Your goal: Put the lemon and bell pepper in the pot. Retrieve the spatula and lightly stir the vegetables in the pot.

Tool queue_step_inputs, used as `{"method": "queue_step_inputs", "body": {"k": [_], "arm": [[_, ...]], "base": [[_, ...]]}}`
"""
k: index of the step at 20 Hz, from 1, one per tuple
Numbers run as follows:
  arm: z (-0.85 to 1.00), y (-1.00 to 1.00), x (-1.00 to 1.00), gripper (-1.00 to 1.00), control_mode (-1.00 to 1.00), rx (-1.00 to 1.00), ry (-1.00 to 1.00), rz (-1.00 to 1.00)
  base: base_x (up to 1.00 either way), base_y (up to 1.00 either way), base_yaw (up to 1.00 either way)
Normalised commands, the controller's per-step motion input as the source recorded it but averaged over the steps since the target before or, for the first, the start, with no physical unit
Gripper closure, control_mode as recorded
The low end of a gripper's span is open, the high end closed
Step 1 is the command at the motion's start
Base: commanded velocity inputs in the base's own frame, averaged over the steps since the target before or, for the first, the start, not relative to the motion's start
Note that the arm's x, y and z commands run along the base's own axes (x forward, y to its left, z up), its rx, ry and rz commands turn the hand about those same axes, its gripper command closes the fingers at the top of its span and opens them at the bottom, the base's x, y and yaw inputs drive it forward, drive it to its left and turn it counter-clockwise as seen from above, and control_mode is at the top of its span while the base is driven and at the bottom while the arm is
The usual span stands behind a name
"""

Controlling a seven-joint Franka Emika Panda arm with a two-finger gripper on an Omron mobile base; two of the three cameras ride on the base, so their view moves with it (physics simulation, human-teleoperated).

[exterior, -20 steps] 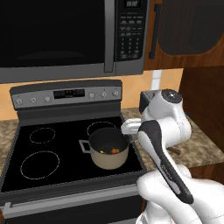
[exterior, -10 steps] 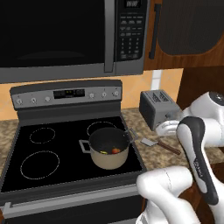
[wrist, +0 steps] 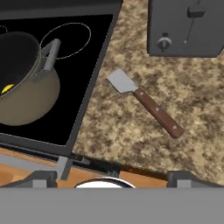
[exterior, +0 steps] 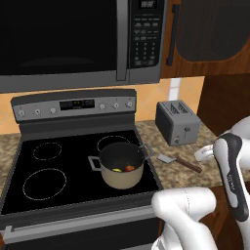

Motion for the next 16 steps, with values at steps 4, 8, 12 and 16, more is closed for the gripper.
{"method": "queue_step_inputs", "body": {"k": [4,8,12,16], "arm": [[-0.49,-0.32,0.51,-1.0,-1.0,0.0,0.18,0.03],[-0.6,-0.2,0.74,-1.0,-1.0,0.0,0.24,0.05],[-0.49,-0.33,0.31,-1.0,-1.0,0.0,0.09,0.1],[-0.48,-0.38,0.33,-1.0,-1.0,0.0,0.06,0.11]], "base": [[0.0,0.0,0.0],[0.0,0.0,0.0],[0.0,0.0,0.0],[0.0,0.0,0.0]]}}
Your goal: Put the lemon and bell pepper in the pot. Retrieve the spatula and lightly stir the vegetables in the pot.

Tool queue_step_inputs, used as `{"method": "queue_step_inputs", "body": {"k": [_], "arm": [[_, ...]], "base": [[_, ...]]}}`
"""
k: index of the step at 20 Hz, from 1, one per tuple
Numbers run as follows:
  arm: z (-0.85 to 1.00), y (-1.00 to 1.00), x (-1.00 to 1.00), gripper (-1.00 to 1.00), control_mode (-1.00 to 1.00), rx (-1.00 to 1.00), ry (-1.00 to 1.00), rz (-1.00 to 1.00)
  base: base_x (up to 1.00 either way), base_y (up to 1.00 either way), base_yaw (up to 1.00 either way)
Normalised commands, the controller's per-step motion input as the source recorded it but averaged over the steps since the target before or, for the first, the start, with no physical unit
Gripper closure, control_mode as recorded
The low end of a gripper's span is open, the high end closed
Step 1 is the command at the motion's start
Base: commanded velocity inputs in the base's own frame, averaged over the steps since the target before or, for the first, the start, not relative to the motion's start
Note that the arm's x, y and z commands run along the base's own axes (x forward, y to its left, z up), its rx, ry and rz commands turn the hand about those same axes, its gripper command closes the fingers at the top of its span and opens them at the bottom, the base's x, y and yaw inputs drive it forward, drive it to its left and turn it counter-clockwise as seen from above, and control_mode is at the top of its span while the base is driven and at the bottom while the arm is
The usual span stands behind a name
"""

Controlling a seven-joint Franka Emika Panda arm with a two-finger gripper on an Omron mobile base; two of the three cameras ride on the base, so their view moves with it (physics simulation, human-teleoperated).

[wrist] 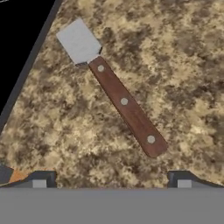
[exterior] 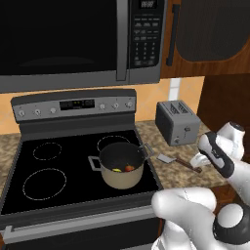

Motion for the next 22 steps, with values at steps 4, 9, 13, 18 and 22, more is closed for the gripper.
{"method": "queue_step_inputs", "body": {"k": [4,9,13,18,22], "arm": [[-0.36,-0.17,0.34,-1.0,-1.0,0.0,0.1,0.09],[-0.33,-0.03,0.37,-1.0,-1.0,-0.01,0.1,0.08],[-0.29,-0.19,0.04,-1.0,-1.0,-0.02,0.01,0.11],[-0.26,-0.07,0.0,-1.0,-1.0,-0.02,0.0,0.12],[-0.21,0.12,-0.17,-1.0,-1.0,-0.04,0.0,0.11]], "base": [[0.0,0.0,0.0],[0.0,0.0,0.0],[0.0,0.0,0.0],[0.0,0.0,0.0],[0.0,0.0,0.0]]}}
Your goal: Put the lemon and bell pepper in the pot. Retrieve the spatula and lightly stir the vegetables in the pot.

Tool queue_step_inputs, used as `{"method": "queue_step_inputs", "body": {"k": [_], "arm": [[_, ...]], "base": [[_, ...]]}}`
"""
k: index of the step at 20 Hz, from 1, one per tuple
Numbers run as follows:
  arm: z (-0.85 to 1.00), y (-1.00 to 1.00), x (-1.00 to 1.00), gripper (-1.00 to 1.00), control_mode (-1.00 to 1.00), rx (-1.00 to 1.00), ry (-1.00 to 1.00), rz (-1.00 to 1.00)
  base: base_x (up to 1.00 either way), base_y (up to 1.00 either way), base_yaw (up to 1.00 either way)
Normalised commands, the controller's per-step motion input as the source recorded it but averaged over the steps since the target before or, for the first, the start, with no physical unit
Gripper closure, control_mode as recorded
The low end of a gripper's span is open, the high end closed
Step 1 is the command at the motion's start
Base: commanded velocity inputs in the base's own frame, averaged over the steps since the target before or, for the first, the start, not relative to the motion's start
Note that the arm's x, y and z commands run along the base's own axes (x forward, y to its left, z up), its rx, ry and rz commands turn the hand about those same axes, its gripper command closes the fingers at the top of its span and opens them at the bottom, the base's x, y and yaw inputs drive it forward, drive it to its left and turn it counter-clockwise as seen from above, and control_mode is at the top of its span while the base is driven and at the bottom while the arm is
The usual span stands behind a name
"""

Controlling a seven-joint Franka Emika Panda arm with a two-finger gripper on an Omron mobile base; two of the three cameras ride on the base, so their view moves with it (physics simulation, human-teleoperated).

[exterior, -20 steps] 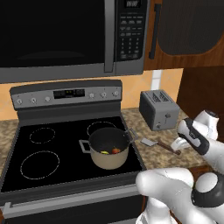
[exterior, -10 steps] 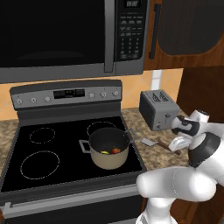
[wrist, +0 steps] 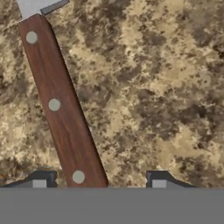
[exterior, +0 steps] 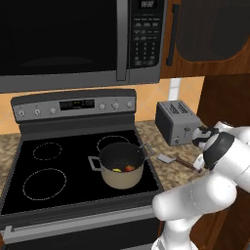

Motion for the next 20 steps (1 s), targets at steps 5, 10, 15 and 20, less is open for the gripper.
{"method": "queue_step_inputs", "body": {"k": [5,10,15,20], "arm": [[-0.14,0.42,-0.38,-1.0,-1.0,-0.06,-0.03,0.09],[-0.08,0.36,-0.21,-1.0,-1.0,-0.09,-0.13,0.0],[-0.35,0.0,0.12,-1.0,-1.0,-0.06,-0.02,0.0],[-0.25,0.0,0.34,-1.0,-1.0,-0.02,0.0,0.01]], "base": [[0.0,0.0,0.0],[0.0,0.0,0.0],[0.0,0.0,0.0],[0.0,0.0,0.0]]}}
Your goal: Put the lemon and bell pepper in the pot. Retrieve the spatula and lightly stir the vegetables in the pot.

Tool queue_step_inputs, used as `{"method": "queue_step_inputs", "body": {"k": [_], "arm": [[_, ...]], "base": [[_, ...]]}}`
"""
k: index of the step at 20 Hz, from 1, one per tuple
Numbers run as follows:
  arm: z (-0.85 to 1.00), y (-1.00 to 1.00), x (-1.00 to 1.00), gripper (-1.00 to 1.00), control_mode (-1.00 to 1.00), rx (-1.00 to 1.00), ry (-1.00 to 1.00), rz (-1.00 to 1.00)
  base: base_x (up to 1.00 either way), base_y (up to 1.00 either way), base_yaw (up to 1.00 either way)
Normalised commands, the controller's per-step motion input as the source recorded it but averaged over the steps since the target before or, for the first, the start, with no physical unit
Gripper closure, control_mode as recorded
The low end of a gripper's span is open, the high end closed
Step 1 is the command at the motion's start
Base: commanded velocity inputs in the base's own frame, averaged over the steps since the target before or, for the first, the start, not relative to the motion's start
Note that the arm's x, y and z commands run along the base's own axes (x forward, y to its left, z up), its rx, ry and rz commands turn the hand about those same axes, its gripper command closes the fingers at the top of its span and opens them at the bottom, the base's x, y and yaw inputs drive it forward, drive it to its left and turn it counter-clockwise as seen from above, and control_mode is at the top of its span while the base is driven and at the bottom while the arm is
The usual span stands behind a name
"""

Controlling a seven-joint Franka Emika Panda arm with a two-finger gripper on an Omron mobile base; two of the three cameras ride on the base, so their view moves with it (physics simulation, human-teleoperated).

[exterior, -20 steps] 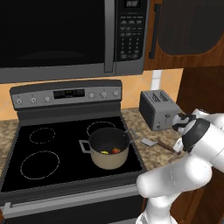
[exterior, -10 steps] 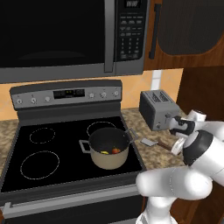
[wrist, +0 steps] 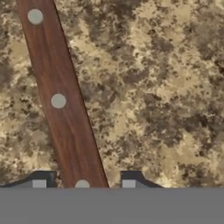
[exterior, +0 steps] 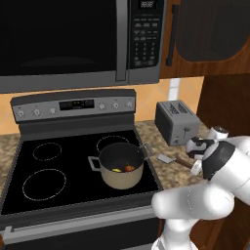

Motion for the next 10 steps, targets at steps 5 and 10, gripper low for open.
{"method": "queue_step_inputs", "body": {"k": [5,10], "arm": [[-0.31,0.09,-0.11,1.0,-1.0,-0.03,-0.01,0.03],[-0.06,0.3,-0.65,1.0,-1.0,-0.08,-0.19,0.0]], "base": [[0.0,0.0,0.0],[0.0,0.0,0.0]]}}
